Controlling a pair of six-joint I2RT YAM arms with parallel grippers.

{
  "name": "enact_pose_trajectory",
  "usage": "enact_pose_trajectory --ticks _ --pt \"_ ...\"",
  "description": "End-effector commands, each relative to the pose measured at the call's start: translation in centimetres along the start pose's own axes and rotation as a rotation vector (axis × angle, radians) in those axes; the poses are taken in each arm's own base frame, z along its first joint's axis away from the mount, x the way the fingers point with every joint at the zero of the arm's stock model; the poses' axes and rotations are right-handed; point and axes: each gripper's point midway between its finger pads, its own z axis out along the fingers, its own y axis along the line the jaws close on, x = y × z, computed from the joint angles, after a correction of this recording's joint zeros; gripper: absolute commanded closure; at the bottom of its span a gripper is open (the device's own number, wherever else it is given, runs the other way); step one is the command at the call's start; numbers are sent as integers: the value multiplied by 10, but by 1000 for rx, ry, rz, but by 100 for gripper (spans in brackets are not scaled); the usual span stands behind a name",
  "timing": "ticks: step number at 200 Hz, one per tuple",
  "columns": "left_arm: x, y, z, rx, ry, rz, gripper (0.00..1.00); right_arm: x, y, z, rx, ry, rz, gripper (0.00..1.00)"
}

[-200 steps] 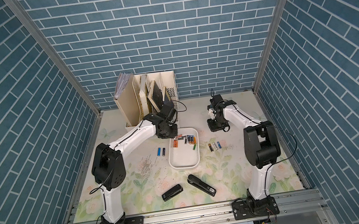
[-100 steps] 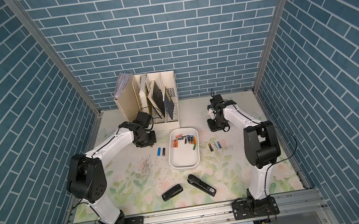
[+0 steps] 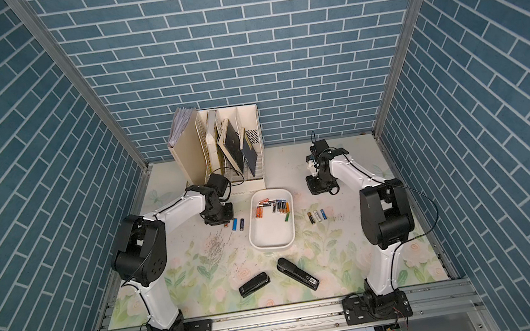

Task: Take the batteries out of the storage box
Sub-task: Place the battery at the center of the board.

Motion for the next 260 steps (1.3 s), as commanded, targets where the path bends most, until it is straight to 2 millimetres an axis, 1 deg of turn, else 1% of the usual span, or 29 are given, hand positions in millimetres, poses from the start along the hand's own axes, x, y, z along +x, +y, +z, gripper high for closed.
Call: enact_pose_trajectory --ticks 1,50,166,207,260 --pt "2 2 4 -1 11 14 79 3 -2 -8 8 -3 -22 74" --pt "5 2 10 2 23 15 79 2 -2 -8 8 -3 -22 74" --pt "18 3 25 3 67 12 77 1 -3 -8 11 0 -19 74" --pt "19 5 24 -5 67 10 73 1 -3 -8 12 1 -20 74" --pt "12 3 19 2 49 3 69 0 -2 -9 10 -2 -20 74"
